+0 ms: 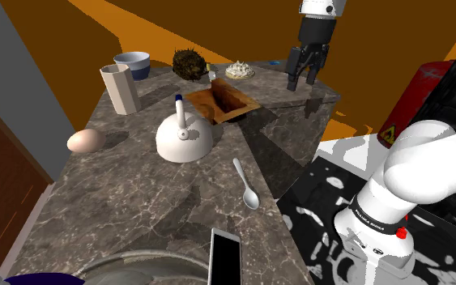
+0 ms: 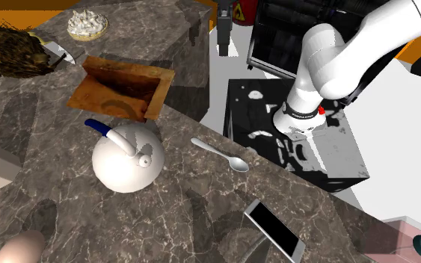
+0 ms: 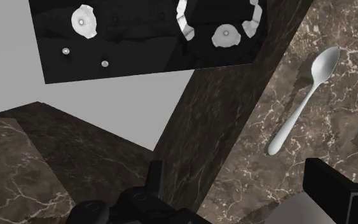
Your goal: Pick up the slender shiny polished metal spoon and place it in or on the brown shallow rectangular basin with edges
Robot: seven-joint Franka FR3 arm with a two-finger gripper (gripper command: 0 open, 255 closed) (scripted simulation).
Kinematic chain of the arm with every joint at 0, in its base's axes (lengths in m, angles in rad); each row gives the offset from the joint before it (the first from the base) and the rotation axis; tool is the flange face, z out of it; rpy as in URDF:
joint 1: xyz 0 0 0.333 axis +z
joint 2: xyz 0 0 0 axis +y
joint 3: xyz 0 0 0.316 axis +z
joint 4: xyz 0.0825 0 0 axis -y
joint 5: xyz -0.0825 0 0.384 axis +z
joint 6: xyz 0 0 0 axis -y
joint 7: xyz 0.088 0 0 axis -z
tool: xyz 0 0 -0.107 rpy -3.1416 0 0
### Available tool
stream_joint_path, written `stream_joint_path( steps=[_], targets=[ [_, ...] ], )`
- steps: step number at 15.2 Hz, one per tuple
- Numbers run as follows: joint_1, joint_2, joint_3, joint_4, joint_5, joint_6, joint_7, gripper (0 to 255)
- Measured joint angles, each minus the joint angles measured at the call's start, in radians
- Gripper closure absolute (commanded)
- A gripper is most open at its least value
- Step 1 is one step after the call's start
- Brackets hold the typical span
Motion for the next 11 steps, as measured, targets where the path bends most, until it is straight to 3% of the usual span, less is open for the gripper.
stream_joint_path(
  steps=[4,11],
  targets=[
    [0.001,-0.008,0.035,-0.061,0.036,0.051,0.063,0],
    [0.024,0.024,0.169,-0.194,0.173,0.224,0.282,0]
  ],
)
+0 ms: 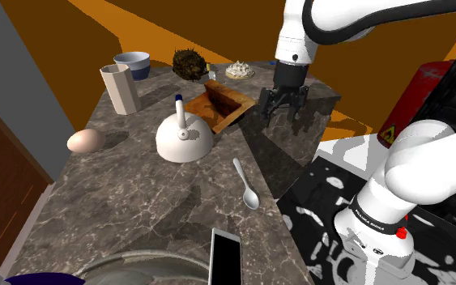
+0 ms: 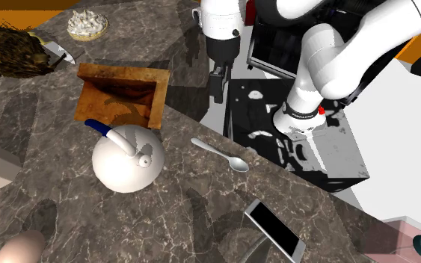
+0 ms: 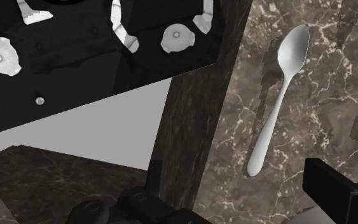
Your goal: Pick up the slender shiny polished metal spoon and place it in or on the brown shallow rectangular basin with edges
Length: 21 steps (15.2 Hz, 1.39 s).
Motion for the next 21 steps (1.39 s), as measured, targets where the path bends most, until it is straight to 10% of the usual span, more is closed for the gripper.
stream_joint_path(
  steps=[11,21],
  targets=[
    [0.040,0.251,0.224,-0.074,0.209,0.365,0.305,0],
    [0.056,0.357,0.276,-0.118,0.255,0.524,0.315,0]
  ],
)
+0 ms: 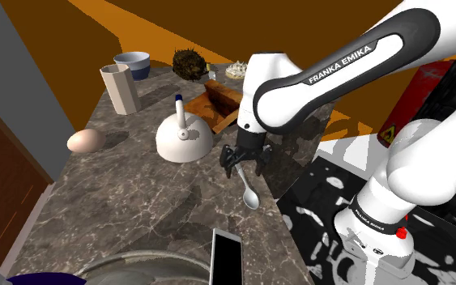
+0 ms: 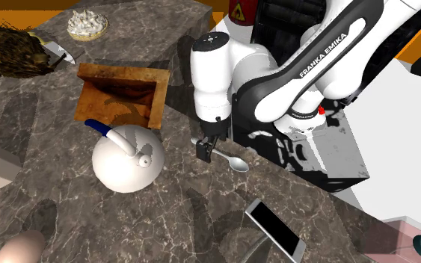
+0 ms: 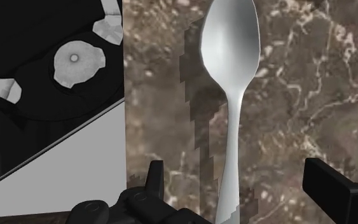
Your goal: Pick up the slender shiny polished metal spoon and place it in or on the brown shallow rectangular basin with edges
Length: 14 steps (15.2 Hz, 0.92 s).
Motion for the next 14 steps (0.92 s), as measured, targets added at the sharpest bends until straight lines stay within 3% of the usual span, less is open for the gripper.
stream_joint_path(
  steps=[4,5,14],
  targets=[
    [0.000,0.001,0.001,-0.001,0.001,0.002,0.000,0],
    [0.000,0.001,0.001,-0.001,0.001,0.002,0.000,255],
    [-0.001,-0.002,-0.001,0.000,-0.001,0.001,0.001,255]
  ],
)
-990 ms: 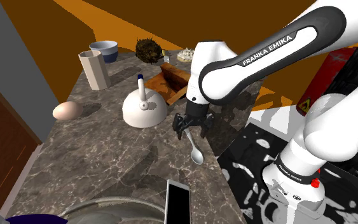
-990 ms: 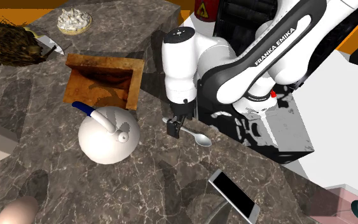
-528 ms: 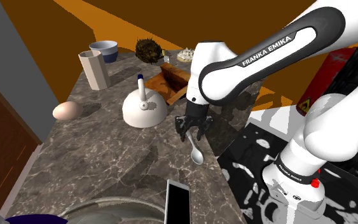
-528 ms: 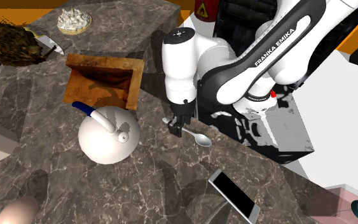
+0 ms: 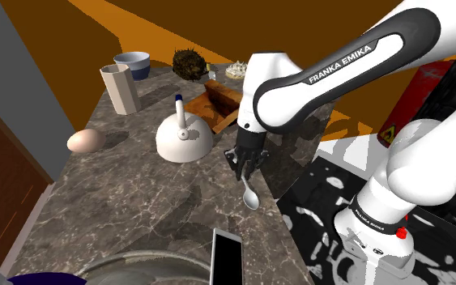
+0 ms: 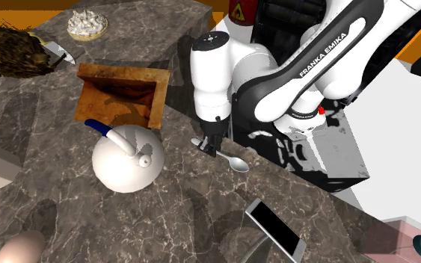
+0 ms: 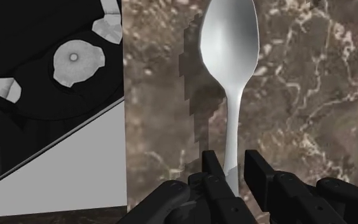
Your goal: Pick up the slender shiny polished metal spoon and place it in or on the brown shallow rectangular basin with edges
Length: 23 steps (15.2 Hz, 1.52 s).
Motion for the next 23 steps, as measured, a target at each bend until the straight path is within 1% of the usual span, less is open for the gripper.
stream_joint_path(
  steps=[3,12,23],
  targets=[
    [0.000,-0.012,-0.003,0.008,-0.004,-0.020,0.004,255],
    [-0.006,-0.108,-0.033,0.062,-0.036,-0.170,0.032,255],
    [-0.014,-0.182,-0.066,0.158,-0.073,-0.337,0.068,255]
  ],
)
